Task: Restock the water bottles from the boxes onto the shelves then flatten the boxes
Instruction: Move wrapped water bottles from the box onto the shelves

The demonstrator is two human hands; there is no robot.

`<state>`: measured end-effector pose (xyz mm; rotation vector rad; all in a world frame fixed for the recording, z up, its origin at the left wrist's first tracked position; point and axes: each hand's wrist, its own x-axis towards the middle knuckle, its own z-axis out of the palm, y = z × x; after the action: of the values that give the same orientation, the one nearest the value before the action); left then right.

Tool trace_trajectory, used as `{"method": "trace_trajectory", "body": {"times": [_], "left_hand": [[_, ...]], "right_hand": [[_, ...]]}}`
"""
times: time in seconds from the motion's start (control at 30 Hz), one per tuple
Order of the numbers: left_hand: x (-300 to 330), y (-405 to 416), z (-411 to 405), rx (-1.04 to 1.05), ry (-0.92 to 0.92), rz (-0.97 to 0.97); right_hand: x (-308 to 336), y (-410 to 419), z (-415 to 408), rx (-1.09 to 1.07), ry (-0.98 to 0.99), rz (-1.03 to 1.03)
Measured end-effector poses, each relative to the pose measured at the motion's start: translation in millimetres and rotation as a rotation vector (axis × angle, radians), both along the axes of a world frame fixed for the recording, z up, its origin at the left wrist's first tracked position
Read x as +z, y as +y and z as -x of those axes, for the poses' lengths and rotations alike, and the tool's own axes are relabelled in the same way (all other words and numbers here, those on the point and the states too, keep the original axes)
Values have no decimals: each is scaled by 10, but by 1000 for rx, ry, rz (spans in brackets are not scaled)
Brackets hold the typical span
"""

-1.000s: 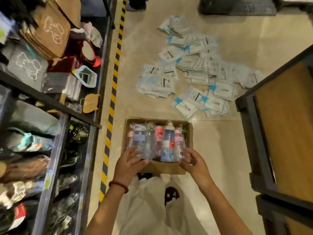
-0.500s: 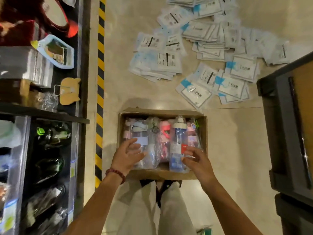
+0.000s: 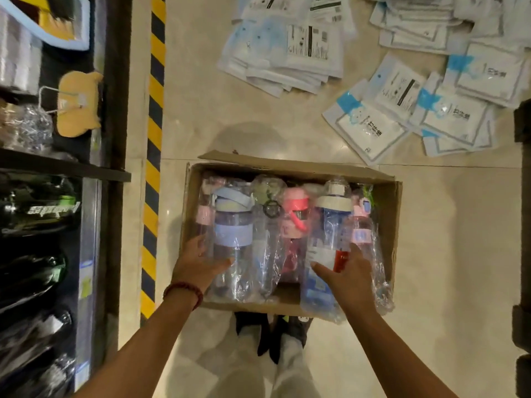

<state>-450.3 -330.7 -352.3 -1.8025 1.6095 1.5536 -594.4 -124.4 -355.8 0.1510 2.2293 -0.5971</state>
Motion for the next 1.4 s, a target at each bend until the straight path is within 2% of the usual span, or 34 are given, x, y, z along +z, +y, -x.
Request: {"method": "trace_trajectory", "body": {"times": [0.1, 0.2, 0.3, 0.4, 0.5, 0.73, 0.9, 1.03, 1.13, 1.2, 1.4], "left_hand": [[-172, 95, 45, -34, 22, 6], [-343, 158, 62, -99, 43, 95], [-429, 218, 127, -120, -83, 191], [-532, 230, 161, -151, -195, 185], [-608, 241, 179, -97, -219, 142], [-281, 282, 241, 106, -24, 69], [285, 72, 107, 95, 134, 158], [948, -189, 43, 170, 212, 165], [1499, -399, 9, 246, 296, 212], [1933, -517, 0, 274, 345, 245], [3199, -636, -235, 371, 460, 407]], "right_hand": [[-341, 14, -39, -71, -1, -29], [-326, -186, 22, -162, 24, -70], [-347, -276, 66, -194, 18, -175], [-383, -283, 44, -200, 43, -175], [-379, -241, 44, -247, -4, -80], [-71, -239, -29, -268, -141, 282], [494, -396, -50, -211, -253, 462], [1174, -545, 44, -105, -355, 604], [1659, -682, 77, -99, -385, 628], [2008, -783, 106, -82, -363, 659], [3225, -1215, 186, 196, -240, 812]]}}
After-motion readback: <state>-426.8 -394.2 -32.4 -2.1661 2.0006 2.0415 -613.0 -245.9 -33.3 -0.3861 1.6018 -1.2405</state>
